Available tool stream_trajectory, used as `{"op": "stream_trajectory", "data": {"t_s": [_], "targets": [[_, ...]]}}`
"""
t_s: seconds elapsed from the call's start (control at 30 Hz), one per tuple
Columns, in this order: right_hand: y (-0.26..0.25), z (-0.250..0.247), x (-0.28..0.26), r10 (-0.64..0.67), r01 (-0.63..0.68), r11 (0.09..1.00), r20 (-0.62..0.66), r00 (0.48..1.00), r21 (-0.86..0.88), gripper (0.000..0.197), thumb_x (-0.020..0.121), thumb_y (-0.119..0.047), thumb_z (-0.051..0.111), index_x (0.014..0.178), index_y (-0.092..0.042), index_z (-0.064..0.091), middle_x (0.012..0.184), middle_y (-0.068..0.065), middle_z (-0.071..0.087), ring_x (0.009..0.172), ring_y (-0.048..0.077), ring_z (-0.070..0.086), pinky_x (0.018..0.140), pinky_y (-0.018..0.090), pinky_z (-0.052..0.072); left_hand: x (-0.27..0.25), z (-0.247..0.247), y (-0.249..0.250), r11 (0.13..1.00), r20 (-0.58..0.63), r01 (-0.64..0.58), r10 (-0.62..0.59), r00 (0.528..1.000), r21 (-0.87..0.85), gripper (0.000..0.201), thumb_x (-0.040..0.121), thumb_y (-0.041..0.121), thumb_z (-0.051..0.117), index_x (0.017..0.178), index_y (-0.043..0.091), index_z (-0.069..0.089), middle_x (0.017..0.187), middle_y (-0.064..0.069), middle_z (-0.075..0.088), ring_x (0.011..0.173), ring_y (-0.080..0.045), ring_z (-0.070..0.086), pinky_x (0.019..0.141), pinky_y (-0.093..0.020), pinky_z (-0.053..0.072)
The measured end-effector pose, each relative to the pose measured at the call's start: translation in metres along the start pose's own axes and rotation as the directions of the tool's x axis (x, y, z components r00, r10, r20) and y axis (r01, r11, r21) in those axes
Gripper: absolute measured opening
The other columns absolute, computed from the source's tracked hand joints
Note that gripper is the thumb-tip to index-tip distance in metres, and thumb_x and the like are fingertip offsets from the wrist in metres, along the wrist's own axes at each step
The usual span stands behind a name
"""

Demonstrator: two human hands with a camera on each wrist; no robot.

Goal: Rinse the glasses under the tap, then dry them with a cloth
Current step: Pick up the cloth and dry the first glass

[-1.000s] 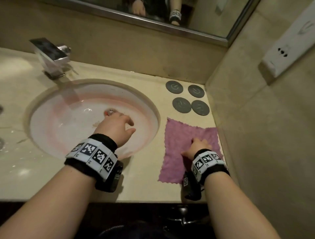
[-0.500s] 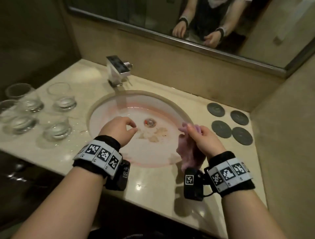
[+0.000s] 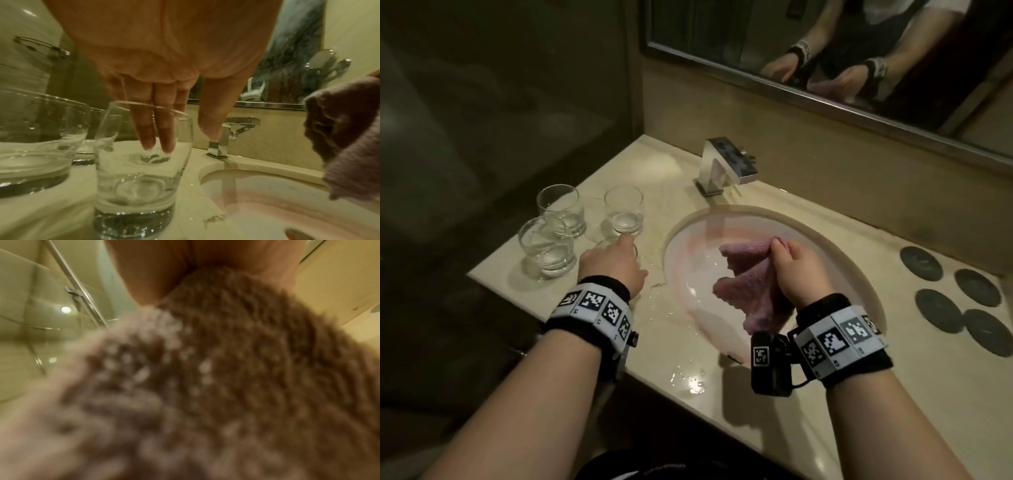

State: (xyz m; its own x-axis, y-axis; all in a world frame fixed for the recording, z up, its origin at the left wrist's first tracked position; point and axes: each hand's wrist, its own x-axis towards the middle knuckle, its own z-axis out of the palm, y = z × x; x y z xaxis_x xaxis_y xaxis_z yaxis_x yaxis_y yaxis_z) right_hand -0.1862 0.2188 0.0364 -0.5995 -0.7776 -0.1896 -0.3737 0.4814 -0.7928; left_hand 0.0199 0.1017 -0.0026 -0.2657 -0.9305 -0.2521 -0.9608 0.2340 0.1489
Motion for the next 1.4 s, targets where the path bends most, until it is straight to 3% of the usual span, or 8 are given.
{"op": "stream_trajectory", "data": {"t_s": [0.17,0.33,0.53,0.67,0.73,0.87,1.17,1.4], "targets": [[-0.010,0.020,0.001,0.017,-0.017,0.999,-0.004,1.000,-0.040,0.021,0.102,-0.025,0.036,0.094,-0.021,0.055,0.073,-0.010,0.051,0.069,0.006,0.047,0.071,0.021,0.030,0.004,0.004,-0.004,0.992,0.017,-0.016,0.014,1.000,0.123,0.061,0.091,0.041,0.050,0.134,0.005,0.025,0.093,-0.002,0.068,0.104,-0.024,0.062,0.115,-0.045,0.002],[-0.015,0.033,-0.002,0.046,-0.046,0.995,0.001,0.999,0.090,0.026,0.102,-0.027,0.038,0.083,-0.026,0.055,0.077,-0.012,0.055,0.076,0.009,0.054,0.074,0.022,0.036,0.009,0.005,-0.015,0.981,0.133,-0.145,0.128,0.983,0.129,0.022,0.096,0.026,0.042,0.114,0.019,0.053,0.103,0.000,0.064,0.103,-0.023,0.058,0.105,-0.037,0.027],[-0.017,0.036,-0.010,0.115,-0.113,0.934,0.015,0.993,0.339,0.043,0.101,-0.022,0.041,0.071,-0.028,0.072,0.078,-0.010,0.073,0.084,0.008,0.067,0.090,0.032,0.049,0.015,-0.002,-0.022,0.983,0.152,-0.181,0.174,0.973,0.035,0.021,0.095,0.028,0.043,0.106,0.022,0.059,0.098,0.001,0.062,0.097,-0.022,0.058,0.083,-0.032,0.041],[-0.009,0.028,-0.015,0.177,-0.128,0.885,-0.069,0.982,0.447,0.031,0.092,-0.042,0.051,0.112,-0.021,0.063,0.110,0.002,0.068,0.103,0.021,0.064,0.099,0.045,0.047,0.019,-0.010,-0.023,0.933,0.072,-0.170,0.202,0.977,-0.319,0.016,0.092,0.032,0.051,0.098,0.022,0.062,0.098,0.001,0.065,0.091,-0.020,0.059,0.081,-0.032,0.046],[-0.006,0.021,-0.021,0.226,-0.137,0.836,-0.106,0.968,0.531,0.039,0.089,-0.048,0.052,0.117,-0.022,0.060,0.113,0.004,0.066,0.102,0.024,0.064,0.094,0.046,0.049,0.021,-0.012,-0.017,0.817,0.045,-0.153,0.214,0.976,-0.557,0.014,0.091,0.030,0.055,0.095,0.020,0.063,0.095,0.003,0.068,0.091,-0.018,0.062,0.085,-0.035,0.048],[0.009,-0.003,-0.036,0.279,-0.114,0.700,-0.123,0.952,0.705,0.026,0.099,-0.034,0.043,0.104,-0.016,0.062,0.084,0.001,0.072,0.074,0.014,0.070,0.065,0.029,0.053,0.016,-0.013,0.005,0.322,0.115,0.028,0.255,0.960,-0.946,0.009,0.094,0.015,0.052,0.089,0.014,0.059,0.090,-0.004,0.071,0.088,-0.016,0.066,0.069,-0.024,0.045],[0.052,-0.070,-0.056,0.299,-0.080,0.625,-0.144,0.943,0.777,0.026,0.094,-0.001,0.038,0.088,-0.004,0.063,0.075,0.008,0.063,0.063,0.014,0.060,0.057,0.023,0.045,-0.007,-0.003,0.080,-0.423,0.393,0.606,0.489,0.779,-0.674,0.020,0.095,0.017,0.046,0.091,0.013,0.065,0.080,0.003,0.073,0.071,-0.011,0.070,0.089,-0.055,0.044],[0.070,-0.111,-0.051,0.199,-0.050,0.648,-0.106,0.974,0.760,0.042,0.092,0.011,0.040,0.130,-0.005,0.049,0.120,0.017,0.061,0.102,0.030,0.057,0.094,0.043,0.041,-0.020,-0.001,0.130,-0.475,0.372,0.650,0.555,0.745,-0.594,0.020,0.091,0.017,0.050,0.088,0.010,0.068,0.083,0.002,0.072,0.072,-0.013,0.070,0.075,-0.057,0.052]]}}
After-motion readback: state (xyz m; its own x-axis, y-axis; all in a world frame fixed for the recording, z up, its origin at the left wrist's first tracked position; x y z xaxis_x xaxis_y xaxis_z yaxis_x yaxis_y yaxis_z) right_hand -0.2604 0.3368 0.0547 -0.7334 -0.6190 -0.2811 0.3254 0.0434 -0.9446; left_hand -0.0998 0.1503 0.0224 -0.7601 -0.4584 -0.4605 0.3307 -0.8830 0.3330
